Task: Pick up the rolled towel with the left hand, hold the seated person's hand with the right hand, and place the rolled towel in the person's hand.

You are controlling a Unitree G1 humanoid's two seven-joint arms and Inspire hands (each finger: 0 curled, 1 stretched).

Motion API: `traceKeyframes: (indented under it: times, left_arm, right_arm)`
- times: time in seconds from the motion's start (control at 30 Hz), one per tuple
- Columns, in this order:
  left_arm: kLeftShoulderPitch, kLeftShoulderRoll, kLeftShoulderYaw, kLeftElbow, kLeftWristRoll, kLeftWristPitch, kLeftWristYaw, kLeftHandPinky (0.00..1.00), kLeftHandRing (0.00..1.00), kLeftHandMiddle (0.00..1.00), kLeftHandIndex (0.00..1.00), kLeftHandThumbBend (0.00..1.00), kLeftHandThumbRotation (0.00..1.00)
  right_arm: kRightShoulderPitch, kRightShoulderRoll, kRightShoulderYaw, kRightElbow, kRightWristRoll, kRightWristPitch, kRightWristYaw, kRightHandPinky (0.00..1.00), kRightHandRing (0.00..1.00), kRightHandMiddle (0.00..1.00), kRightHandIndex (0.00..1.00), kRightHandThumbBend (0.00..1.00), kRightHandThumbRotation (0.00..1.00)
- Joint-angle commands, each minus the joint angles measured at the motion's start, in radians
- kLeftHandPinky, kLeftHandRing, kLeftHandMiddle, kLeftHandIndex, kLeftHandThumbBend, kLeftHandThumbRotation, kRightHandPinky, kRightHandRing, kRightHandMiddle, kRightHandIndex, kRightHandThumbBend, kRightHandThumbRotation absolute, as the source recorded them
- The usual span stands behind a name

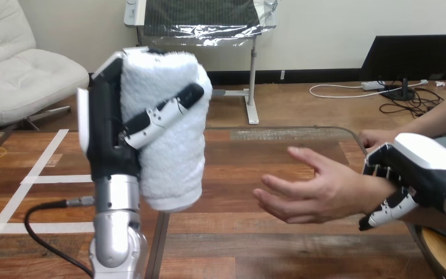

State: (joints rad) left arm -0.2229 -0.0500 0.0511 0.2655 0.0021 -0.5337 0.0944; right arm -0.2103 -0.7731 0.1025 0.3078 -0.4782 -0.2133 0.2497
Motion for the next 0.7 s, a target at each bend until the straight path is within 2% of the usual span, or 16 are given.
traceKeyframes:
  times: [0.0, 0.17, 0.27, 0.43, 0.67]
  left_arm:
    - [-0.122, -0.011, -0.013, 0.107, 0.029, -0.089, 0.008, 0.20, 0.24, 0.31, 0.36, 0.45, 0.00]
    - [-0.154, -0.014, -0.017, 0.214, 0.048, -0.145, 0.018, 0.21, 0.25, 0.32, 0.37, 0.46, 0.00]
    - [-0.176, -0.013, -0.019, 0.279, 0.066, -0.180, 0.029, 0.22, 0.26, 0.33, 0.38, 0.50, 0.00]
    - [-0.206, -0.019, -0.021, 0.360, 0.093, -0.222, 0.054, 0.23, 0.27, 0.34, 0.39, 0.49, 0.00]
    - [-0.251, -0.042, -0.019, 0.471, 0.093, -0.269, 0.067, 0.23, 0.27, 0.34, 0.40, 0.51, 0.00]
  right_arm:
    - [-0.028, 0.016, -0.028, -0.039, 0.033, 0.028, 0.010, 0.27, 0.31, 0.36, 0.39, 0.88, 0.14]
    - [-0.031, 0.019, -0.036, -0.061, 0.054, 0.038, 0.020, 0.28, 0.31, 0.36, 0.39, 0.88, 0.15]
    - [-0.032, 0.020, -0.038, -0.074, 0.061, 0.049, 0.025, 0.28, 0.31, 0.36, 0.39, 0.88, 0.16]
    - [-0.032, 0.020, -0.039, -0.094, 0.066, 0.058, 0.029, 0.29, 0.32, 0.37, 0.39, 0.88, 0.16]
    - [-0.034, 0.027, -0.043, -0.105, 0.076, 0.044, 0.021, 0.30, 0.33, 0.38, 0.40, 0.89, 0.16]
